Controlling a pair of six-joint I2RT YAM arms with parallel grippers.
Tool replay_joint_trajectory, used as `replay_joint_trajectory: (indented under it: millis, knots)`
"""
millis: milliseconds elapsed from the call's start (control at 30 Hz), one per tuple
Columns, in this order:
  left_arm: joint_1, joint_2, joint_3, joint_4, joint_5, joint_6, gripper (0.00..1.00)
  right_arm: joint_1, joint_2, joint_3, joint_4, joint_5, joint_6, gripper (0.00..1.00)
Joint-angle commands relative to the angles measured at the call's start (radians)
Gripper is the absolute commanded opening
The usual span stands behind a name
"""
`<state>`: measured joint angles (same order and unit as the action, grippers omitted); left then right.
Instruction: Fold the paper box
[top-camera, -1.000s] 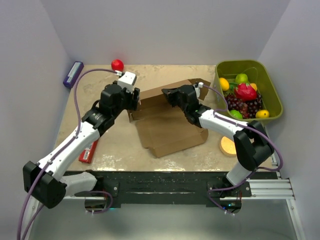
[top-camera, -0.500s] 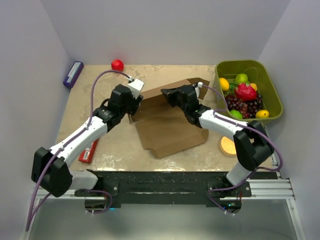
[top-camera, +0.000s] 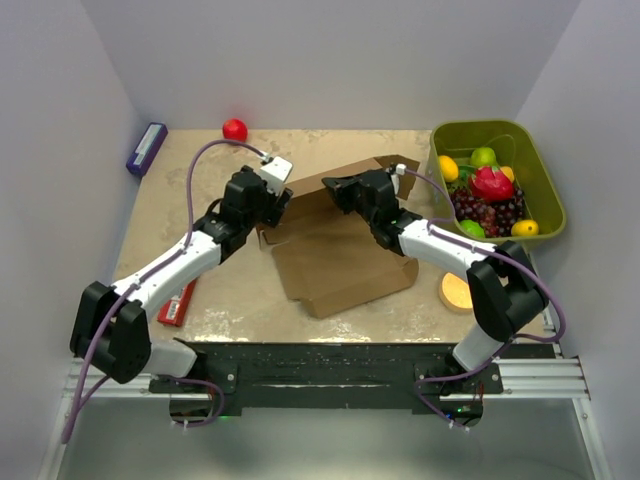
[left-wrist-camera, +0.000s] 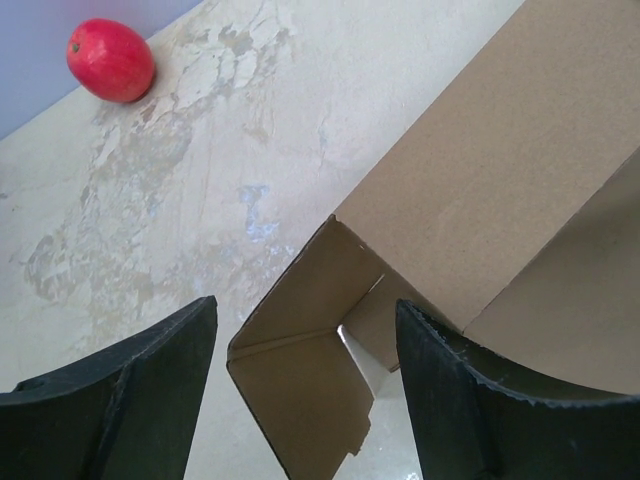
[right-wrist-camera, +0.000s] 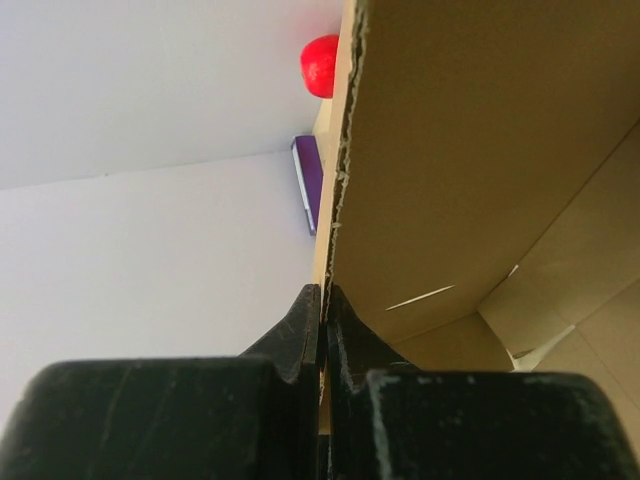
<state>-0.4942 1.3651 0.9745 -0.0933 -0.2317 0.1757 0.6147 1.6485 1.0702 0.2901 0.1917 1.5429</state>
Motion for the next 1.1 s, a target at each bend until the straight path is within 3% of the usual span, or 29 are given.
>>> replay_joint_trajectory:
  millis: [0,233,400,533,633,833,967,1067]
  knots:
    - [0.009,0.023,-0.014,0.138,0.043,-0.044,0.77,0.003,-0.024,-0.023,0.043,-0.017,-0.018,0.0]
    - [0.009,0.006,-0.071,0.225,0.051,-0.136,0.78,0.003,-0.021,-0.029,0.044,-0.02,-0.007,0.0]
    - [0.009,-0.053,-0.037,0.136,0.035,-0.127,0.83,0.005,-0.021,-0.027,0.034,-0.011,-0.001,0.0]
    - [0.008,-0.147,-0.011,0.022,0.099,-0.116,0.83,0.003,-0.021,-0.027,0.029,-0.011,-0.001,0.0]
    - [-0.006,-0.19,0.006,-0.047,0.161,-0.119,0.81,0.003,-0.023,-0.026,0.023,-0.003,-0.003,0.0]
    - [-0.118,-0.212,0.023,-0.146,0.152,-0.215,0.74,0.003,-0.027,-0.019,0.012,0.003,-0.006,0.0]
    - [-0.136,-0.215,-0.039,-0.105,0.179,-0.341,0.63,0.003,-0.035,-0.023,0.006,0.012,-0.006,0.0]
    - [-0.152,-0.222,-0.138,0.012,0.227,-0.404,0.61,0.003,-0.036,-0.023,0.004,0.014,-0.007,0.0]
